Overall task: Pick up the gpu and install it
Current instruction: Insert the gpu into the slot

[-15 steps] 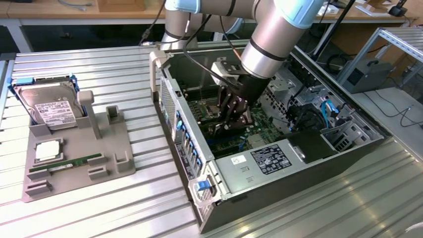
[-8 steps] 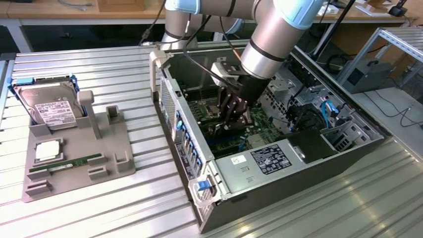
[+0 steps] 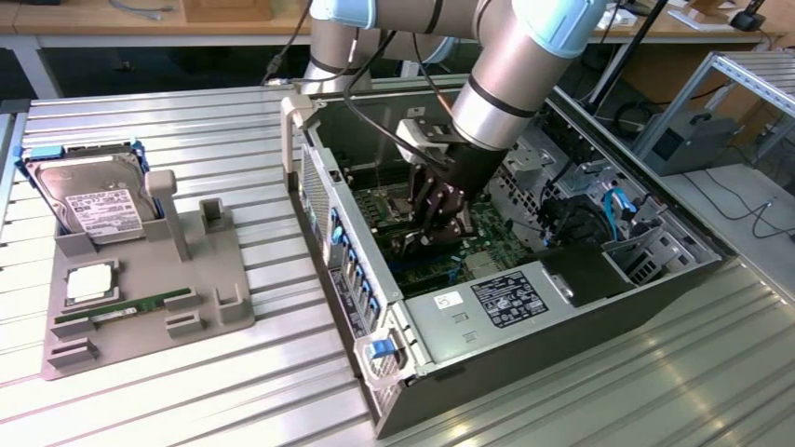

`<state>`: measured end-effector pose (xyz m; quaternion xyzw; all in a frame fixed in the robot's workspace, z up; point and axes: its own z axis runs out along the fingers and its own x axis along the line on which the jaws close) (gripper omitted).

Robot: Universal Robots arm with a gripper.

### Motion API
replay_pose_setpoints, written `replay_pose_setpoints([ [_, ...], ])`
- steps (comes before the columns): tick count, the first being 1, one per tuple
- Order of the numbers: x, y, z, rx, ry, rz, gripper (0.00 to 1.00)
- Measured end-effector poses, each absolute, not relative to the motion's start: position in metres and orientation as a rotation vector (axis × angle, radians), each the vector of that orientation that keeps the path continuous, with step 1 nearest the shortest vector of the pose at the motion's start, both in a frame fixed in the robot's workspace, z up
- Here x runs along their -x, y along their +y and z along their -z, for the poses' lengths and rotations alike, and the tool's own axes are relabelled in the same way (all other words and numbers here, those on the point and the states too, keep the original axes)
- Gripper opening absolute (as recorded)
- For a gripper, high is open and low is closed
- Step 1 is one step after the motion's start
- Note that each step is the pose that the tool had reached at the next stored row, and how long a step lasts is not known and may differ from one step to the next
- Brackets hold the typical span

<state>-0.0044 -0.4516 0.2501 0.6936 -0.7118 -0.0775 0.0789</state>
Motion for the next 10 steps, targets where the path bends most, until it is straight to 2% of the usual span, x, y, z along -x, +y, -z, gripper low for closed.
replay_pose_setpoints([
  [1,0.0044,-0.4516,-0.25,-2.076,-2.13,0.232,0.29],
  [2,0.0044,-0.4516,-0.25,-2.076,-2.13,0.232,0.35],
  [3,0.0044,-0.4516,-0.25,-2.076,-2.13,0.232,0.35],
  [4,0.0044,-0.4516,-0.25,-2.076,-2.13,0.232,0.42],
  [10,0.0086,-0.45,-0.2597,-2.079,-2.133,0.226,0.4],
])
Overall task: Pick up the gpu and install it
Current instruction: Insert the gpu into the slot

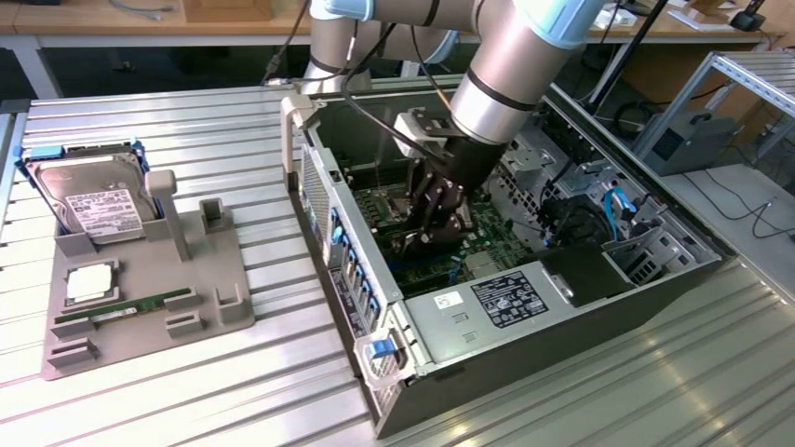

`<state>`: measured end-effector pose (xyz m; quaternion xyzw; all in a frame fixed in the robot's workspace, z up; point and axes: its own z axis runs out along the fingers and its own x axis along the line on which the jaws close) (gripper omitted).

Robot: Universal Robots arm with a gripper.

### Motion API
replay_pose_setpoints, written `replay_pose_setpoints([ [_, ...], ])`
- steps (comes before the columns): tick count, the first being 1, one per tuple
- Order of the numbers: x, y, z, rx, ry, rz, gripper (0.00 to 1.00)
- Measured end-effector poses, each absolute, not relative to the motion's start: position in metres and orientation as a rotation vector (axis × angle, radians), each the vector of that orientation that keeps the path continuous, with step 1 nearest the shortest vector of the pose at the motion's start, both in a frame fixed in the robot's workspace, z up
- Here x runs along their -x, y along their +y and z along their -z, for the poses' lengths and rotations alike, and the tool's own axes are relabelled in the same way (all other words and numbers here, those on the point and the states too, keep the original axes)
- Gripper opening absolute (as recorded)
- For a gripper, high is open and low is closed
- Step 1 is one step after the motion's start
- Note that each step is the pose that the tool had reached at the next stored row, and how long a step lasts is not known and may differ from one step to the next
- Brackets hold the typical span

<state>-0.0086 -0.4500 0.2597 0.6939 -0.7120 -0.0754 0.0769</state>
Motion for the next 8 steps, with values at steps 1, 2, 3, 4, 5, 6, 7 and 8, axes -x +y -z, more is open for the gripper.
replay_pose_setpoints([
  [1,0.0095,-0.449,-0.2631,-2.08,-2.135,0.224,0.27],
  [2,0.0096,-0.4495,-0.2639,-2.081,-2.135,0.224,0.27],
  [3,0.0097,-0.45,-0.264,-2.081,-2.135,0.224,0.27],
  [4,0.0096,-0.4509,-0.264,-2.081,-2.135,0.224,0.27],
  [5,0.0096,-0.4517,-0.264,-2.081,-2.135,0.224,0.27],
  [6,0.0096,-0.4529,-0.264,-2.081,-2.135,0.224,0.27],
  [7,0.0096,-0.4531,-0.264,-2.081,-2.135,0.224,0.27],
  [8,0.0096,-0.4536,-0.264,-2.081,-2.135,0.224,0.27],
])
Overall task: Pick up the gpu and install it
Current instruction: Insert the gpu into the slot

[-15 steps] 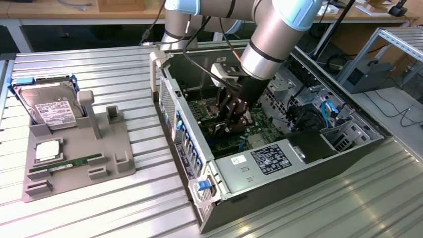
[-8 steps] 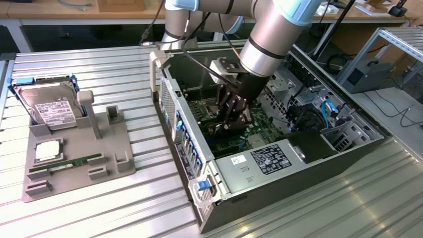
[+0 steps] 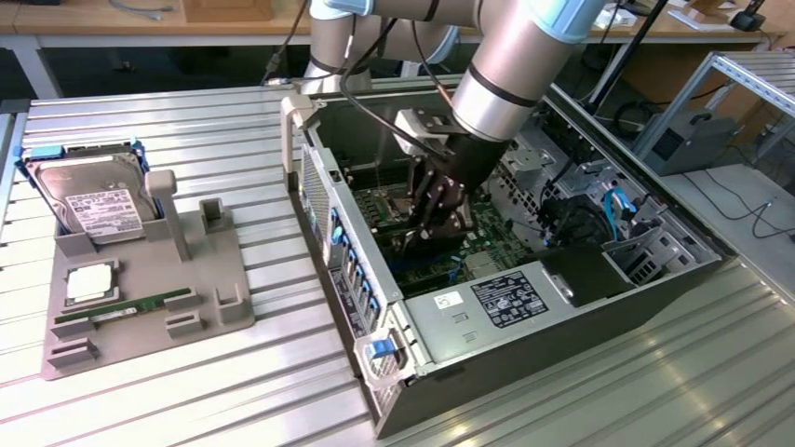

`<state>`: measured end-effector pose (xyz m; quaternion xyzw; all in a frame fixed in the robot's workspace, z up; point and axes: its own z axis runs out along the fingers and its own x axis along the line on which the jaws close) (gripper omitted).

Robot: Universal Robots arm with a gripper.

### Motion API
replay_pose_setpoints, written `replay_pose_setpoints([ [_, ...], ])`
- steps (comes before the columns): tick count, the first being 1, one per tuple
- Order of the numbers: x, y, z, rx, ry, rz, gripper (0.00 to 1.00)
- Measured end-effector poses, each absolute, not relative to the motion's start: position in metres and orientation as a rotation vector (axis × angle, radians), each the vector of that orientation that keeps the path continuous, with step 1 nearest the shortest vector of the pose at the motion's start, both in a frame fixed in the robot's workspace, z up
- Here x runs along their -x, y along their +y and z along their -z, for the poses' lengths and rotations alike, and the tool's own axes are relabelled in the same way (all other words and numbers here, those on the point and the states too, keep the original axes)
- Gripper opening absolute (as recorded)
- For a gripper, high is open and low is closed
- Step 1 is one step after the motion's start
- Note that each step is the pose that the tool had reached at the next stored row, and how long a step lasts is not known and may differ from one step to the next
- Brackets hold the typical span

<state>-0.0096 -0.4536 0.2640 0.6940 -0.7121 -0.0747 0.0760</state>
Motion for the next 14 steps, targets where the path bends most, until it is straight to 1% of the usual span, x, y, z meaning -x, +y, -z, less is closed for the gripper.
replay_pose_setpoints([
  [14,0.0097,-0.4563,-0.2618,-2.077,-2.138,0.223,0.27],
])
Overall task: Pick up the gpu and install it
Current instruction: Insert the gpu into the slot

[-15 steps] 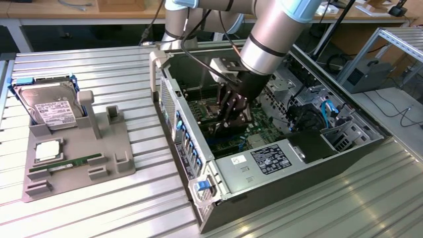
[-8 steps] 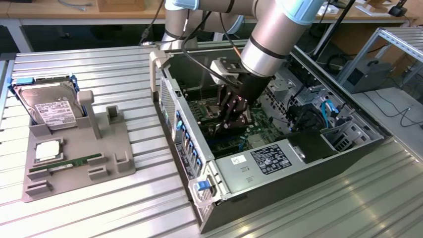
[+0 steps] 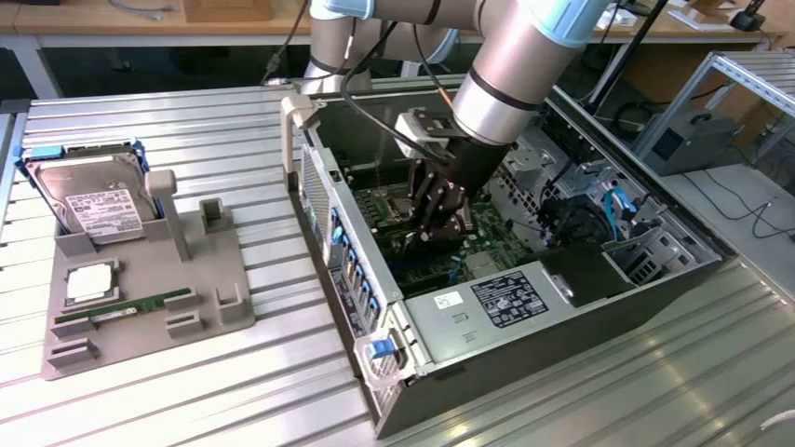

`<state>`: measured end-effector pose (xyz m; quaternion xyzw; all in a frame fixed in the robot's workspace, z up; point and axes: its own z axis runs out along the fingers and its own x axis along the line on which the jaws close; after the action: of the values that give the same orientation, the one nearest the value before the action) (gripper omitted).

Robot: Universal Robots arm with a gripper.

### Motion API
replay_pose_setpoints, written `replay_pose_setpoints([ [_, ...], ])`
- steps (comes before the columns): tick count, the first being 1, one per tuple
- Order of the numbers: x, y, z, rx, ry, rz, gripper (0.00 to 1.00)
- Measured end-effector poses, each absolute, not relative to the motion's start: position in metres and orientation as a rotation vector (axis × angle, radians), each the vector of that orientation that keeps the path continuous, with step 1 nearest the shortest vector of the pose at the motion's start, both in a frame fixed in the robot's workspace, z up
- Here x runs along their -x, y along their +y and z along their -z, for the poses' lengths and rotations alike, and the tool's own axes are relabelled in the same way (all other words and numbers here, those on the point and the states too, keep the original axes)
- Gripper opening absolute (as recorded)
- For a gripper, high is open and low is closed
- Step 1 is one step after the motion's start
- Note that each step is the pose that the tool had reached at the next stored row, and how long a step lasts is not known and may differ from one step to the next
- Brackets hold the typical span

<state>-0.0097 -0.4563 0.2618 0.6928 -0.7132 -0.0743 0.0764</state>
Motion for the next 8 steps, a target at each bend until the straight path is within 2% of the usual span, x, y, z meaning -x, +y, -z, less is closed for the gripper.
replay_pose_setpoints([
  [8,0.0096,-0.4563,-0.2587,-2.076,-2.137,0.221,0.27],
])
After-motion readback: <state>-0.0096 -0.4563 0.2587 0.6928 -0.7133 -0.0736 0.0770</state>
